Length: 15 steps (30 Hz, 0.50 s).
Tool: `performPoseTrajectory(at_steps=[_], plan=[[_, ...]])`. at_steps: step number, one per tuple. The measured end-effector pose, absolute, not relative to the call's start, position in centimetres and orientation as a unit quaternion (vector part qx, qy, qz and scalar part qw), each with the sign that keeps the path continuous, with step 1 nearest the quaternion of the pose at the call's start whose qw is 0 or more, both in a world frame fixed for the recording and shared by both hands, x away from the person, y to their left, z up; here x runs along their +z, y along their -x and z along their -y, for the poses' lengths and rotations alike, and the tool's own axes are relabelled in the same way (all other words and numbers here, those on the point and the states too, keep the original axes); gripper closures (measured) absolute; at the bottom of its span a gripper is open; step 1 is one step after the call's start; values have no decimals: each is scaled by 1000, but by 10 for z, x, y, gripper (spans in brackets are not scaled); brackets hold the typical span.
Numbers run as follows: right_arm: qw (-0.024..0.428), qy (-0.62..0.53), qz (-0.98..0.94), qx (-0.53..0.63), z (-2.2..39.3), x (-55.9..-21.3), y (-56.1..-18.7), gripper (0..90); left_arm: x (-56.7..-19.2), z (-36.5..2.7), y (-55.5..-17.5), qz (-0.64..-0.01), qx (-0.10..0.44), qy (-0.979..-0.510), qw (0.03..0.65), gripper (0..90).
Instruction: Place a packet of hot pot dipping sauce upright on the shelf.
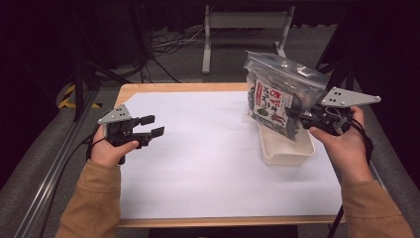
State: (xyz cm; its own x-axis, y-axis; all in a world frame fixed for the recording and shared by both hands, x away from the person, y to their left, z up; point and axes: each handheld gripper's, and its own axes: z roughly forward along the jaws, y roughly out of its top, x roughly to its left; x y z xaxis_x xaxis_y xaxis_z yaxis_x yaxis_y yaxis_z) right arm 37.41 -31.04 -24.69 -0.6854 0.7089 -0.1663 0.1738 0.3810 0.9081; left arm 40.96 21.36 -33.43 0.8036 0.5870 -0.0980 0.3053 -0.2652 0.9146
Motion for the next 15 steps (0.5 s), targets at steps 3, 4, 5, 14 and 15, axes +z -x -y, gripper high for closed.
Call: performPoseTrajectory(at_steps=[3,4,5,14,15], plan=[[284,-288,-781,476,314,-248,-375,734,-335,-215,-410,-285,132,-785,534,394],[285,-290,-780,476,316,-249,-375,734,-335,-215,-410,-287,131,-784,535,393],[286,-292,-779,475,316,-249,-375,734,-335,-215,-411,-288,132,-784,534,393],[294,-305,-775,469,325,-252,-378,733,-336,-215,-411,-289,130,-784,533,390],[293,-307,-775,469,326,-252,-378,734,-336,-216,-411,-287,131,-785,532,390]])
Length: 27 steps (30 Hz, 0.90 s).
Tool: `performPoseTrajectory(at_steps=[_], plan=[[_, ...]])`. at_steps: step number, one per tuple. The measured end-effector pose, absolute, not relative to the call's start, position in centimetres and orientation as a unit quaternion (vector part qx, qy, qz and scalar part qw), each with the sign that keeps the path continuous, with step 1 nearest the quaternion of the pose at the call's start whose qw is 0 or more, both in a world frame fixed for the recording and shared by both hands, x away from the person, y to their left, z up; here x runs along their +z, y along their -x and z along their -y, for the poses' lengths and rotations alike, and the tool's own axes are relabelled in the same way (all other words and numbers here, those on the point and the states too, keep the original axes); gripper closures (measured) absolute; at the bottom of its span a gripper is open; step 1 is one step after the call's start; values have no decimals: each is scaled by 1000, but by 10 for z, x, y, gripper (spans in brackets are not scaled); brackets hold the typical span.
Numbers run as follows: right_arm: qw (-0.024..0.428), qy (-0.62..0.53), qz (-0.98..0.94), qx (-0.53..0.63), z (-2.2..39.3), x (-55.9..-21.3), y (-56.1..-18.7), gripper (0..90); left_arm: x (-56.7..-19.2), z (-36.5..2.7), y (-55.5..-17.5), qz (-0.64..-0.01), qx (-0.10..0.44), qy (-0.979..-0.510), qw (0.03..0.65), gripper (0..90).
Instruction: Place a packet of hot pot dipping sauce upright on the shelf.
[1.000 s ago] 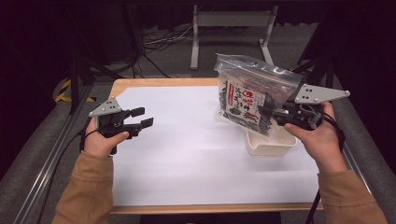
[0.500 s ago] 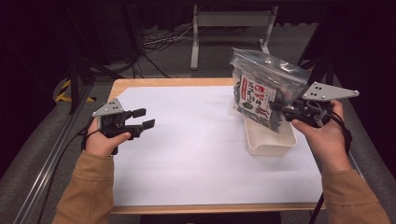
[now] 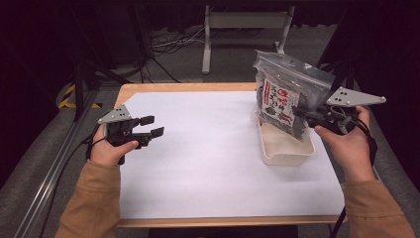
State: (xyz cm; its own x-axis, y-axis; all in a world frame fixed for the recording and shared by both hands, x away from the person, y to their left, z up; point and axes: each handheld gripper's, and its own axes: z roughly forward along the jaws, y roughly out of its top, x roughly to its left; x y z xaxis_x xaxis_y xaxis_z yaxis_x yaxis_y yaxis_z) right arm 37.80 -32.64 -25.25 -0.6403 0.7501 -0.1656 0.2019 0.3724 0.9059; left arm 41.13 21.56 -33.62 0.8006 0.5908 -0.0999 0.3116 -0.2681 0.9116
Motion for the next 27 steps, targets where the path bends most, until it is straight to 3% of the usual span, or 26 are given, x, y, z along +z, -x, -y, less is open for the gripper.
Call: performPoseTrajectory(at_steps=[27], plan=[[256,-353,-780,448,350,-281,-388,732,-339,-213,-412,-281,128,-791,528,375]])
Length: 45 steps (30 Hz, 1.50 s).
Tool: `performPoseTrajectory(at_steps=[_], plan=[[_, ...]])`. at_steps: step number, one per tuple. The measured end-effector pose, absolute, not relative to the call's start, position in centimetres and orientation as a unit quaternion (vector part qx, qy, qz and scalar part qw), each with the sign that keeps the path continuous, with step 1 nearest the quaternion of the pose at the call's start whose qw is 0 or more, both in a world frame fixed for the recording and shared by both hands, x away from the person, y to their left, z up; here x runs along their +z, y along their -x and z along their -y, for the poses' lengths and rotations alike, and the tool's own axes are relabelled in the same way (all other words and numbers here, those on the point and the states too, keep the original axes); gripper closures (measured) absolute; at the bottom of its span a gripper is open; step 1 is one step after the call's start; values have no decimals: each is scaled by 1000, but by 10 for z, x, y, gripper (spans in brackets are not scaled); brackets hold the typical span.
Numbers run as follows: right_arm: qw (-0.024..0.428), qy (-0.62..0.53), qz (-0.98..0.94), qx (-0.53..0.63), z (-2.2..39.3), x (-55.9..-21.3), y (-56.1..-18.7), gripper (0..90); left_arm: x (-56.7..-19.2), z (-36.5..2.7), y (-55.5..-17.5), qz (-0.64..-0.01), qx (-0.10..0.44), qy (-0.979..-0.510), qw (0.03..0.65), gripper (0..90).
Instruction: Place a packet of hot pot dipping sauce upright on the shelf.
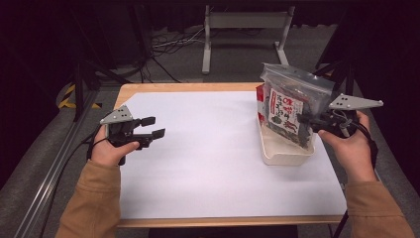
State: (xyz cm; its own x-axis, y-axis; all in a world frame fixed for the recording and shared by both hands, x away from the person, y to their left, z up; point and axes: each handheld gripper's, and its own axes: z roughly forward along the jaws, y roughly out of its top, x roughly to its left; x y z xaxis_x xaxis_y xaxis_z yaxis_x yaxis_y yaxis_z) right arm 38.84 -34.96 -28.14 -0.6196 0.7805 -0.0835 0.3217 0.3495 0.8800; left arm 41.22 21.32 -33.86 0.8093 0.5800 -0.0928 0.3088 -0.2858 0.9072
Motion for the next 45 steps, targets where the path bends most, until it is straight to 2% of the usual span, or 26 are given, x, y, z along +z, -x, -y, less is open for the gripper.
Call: performPoseTrajectory(at_steps=[45], plan=[[218,-376,-782,447,352,-338,-392,730,-343,-213,-411,-288,113,-799,516,346]])
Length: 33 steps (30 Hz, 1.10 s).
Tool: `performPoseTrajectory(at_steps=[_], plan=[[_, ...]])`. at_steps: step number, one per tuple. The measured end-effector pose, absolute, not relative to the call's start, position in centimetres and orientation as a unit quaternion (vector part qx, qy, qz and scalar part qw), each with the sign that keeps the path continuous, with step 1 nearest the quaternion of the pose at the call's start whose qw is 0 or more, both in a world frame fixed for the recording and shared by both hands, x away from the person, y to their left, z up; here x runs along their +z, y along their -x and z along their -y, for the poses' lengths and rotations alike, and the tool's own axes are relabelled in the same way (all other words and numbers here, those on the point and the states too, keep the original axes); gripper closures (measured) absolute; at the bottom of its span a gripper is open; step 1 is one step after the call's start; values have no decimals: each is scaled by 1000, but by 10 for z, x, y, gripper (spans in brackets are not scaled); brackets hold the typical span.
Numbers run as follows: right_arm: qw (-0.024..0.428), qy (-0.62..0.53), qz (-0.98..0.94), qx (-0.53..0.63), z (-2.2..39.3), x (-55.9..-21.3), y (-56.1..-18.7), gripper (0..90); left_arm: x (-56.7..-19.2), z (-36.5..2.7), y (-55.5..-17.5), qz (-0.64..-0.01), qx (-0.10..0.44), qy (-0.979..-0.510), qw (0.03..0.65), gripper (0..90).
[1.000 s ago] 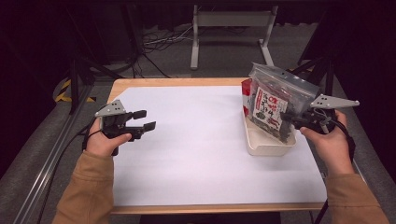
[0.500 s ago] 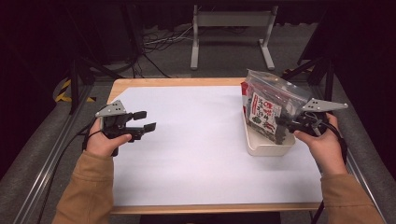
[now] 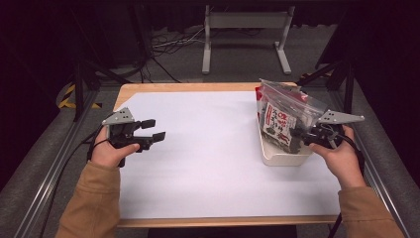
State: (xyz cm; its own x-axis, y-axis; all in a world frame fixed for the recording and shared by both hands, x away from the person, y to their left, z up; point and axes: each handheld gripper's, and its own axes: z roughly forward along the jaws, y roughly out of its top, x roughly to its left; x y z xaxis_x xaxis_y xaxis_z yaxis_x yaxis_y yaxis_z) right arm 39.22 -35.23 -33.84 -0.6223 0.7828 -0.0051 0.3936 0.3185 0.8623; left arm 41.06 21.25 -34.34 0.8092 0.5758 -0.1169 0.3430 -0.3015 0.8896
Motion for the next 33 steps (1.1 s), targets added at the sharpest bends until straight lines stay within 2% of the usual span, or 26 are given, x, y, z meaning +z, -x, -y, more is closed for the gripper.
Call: performPoseTrajectory(at_steps=[16,17,19,26,33], plan=[[214,-413,-753,465,371,-346,-399,698,-346,-224,-403,-303,118,-793,515,344],[218,-414,-752,464,371,-346,-399,681,-345,-225,-403,-301,119,-793,516,344],[234,-414,-750,460,371,-346,-398,584,-345,-226,-402,-303,118,-793,515,344],[243,-419,-736,473,379,-344,-385,355,-345,-226,-400,-306,114,-790,519,327],[255,-408,-732,483,388,-338,-368,274,-346,-223,-392,-300,113,-790,523,272]])
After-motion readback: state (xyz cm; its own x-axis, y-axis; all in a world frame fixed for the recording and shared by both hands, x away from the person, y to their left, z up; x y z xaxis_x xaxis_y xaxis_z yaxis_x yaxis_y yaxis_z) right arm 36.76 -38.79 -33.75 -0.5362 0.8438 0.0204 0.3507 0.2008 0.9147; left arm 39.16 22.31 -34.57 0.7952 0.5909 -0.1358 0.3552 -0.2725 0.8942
